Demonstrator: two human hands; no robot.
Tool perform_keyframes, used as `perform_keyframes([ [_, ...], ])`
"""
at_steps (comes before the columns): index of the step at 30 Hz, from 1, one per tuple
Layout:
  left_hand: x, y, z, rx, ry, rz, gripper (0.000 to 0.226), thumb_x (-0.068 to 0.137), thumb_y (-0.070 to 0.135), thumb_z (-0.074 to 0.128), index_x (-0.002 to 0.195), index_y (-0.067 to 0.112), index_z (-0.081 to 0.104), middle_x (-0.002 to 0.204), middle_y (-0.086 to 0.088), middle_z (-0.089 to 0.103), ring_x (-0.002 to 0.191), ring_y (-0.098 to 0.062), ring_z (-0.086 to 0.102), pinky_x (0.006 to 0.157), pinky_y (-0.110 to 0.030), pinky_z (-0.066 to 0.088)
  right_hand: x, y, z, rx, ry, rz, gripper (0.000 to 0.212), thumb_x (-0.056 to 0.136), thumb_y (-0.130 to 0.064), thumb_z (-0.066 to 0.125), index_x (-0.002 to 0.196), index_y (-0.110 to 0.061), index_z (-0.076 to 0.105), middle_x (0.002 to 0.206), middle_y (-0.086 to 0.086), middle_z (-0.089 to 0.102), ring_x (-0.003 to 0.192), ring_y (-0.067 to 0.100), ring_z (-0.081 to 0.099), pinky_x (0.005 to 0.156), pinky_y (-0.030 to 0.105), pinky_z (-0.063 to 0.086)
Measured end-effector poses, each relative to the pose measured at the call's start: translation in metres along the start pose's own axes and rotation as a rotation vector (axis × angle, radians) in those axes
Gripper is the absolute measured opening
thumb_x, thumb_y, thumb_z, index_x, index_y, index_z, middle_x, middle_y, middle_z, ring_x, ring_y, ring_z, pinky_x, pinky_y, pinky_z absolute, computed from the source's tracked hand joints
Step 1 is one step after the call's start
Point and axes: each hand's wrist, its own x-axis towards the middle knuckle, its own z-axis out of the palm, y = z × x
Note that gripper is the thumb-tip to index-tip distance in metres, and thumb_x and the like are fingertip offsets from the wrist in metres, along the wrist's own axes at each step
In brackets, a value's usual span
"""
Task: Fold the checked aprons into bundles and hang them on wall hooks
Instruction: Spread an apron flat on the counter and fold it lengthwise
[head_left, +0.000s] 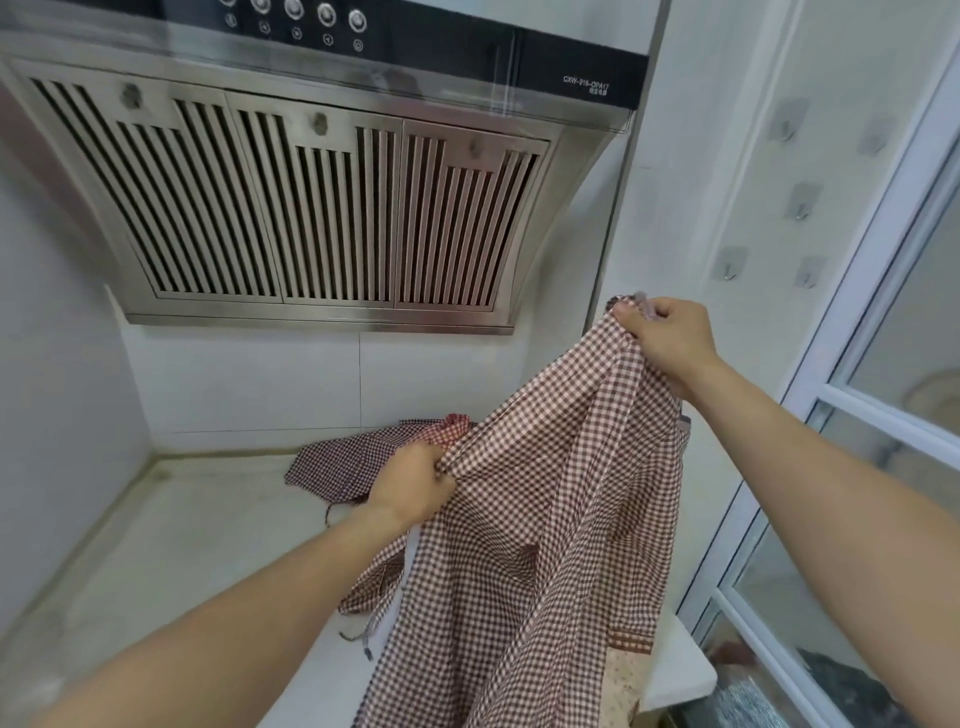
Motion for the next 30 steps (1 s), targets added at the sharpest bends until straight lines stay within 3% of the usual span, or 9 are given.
perform_keyframes([
  [4,0.003,-0.012,-0.001,-0.229,-0.254,-0.078,0.008,0.086,0.015,0.073,0.089,0.008,0.07,0.084,-0.003,0.074,0.078,-0.018,0.071,0.079,-0.036,0.059,0.0,0.001,0.001,-0.011,-0.001,0.015,0.035,0.088,-0.028,0.072,0.091,0.006,0.071,0.094,0.021,0.073,0.079,0.025,0.067,0.082,0.048,0.057],
  [6,-0.001,-0.017,-0.002,-0.345,-0.381,-0.102,0.022,0.082,0.017,0.08,0.098,0.011,0.066,0.085,0.0,0.075,0.081,-0.015,0.073,0.081,-0.032,0.058,0.001,0.001,0.0,-0.001,0.008,0.025,0.037,0.088,-0.028,0.073,0.093,0.008,0.07,0.097,0.023,0.072,0.08,0.027,0.067,0.083,0.05,0.056],
  [11,-0.005,-0.022,0.002,-0.391,-0.27,0.049,0.037,0.075,0.004,0.084,0.072,0.015,0.049,0.067,0.003,0.056,0.064,-0.017,0.055,0.066,-0.031,0.054,0.001,0.002,-0.003,0.026,0.002,0.066,0.039,0.088,-0.027,0.073,0.099,0.01,0.068,0.101,0.024,0.071,0.095,0.038,0.069,0.087,0.053,0.057],
  [14,-0.008,-0.02,0.01,-0.457,-0.296,0.058,0.022,0.071,0.006,0.086,0.079,0.014,0.068,0.077,-0.001,0.068,0.072,-0.025,0.066,0.076,-0.04,0.061,-0.002,0.002,-0.001,0.046,-0.001,0.08,0.037,0.089,-0.024,0.073,0.102,0.01,0.068,0.103,0.023,0.072,0.097,0.037,0.069,0.088,0.051,0.057],
  [17,-0.011,-0.022,0.019,-0.474,-0.315,-0.019,0.03,0.066,0.016,0.09,0.089,0.027,0.075,0.082,-0.002,0.065,0.073,-0.021,0.06,0.086,-0.046,0.057,-0.003,0.002,0.0,0.047,-0.016,0.081,0.041,0.088,-0.024,0.074,0.105,0.013,0.066,0.106,0.027,0.07,0.098,0.04,0.068,0.088,0.054,0.056],
  [21,-0.015,-0.013,0.023,-0.439,-0.469,-0.09,0.005,0.08,0.026,0.081,0.079,0.025,0.076,0.084,0.012,0.074,0.085,-0.005,0.068,0.094,-0.031,0.051,-0.001,0.003,-0.001,0.047,-0.016,0.078,0.042,0.088,-0.024,0.073,0.105,0.014,0.066,0.105,0.026,0.07,0.097,0.04,0.068,0.087,0.054,0.056],
  [24,-0.023,-0.003,0.031,-0.44,-0.624,-0.194,0.042,0.098,0.032,0.06,0.056,0.029,0.064,0.06,0.018,0.063,0.058,0.005,0.058,0.078,-0.021,0.046,0.003,0.005,-0.002,0.041,-0.01,0.079,0.04,0.089,-0.023,0.073,0.103,0.014,0.066,0.1,0.025,0.071,0.087,0.035,0.07,0.085,0.051,0.056],
  [28,-0.032,-0.008,0.035,-0.574,-0.637,-0.239,0.044,0.099,0.05,0.047,0.105,0.016,0.075,0.109,0.008,0.074,0.105,-0.01,0.068,0.1,-0.025,0.044,0.01,0.012,-0.01,0.04,-0.007,0.079,0.04,0.09,-0.024,0.072,0.099,0.014,0.065,0.086,0.015,0.068,0.079,0.025,0.065,0.083,0.048,0.057],
  [30,-0.032,-0.022,0.032,-0.665,-0.579,-0.24,0.061,0.089,0.06,0.059,0.104,0.003,0.071,0.11,-0.004,0.074,0.106,-0.02,0.069,0.102,-0.035,0.049,0.014,0.022,-0.02,0.034,0.009,0.094,0.044,0.089,-0.027,0.072,0.099,0.015,0.064,0.088,0.019,0.068,0.08,0.024,0.063,0.085,0.047,0.056],
])
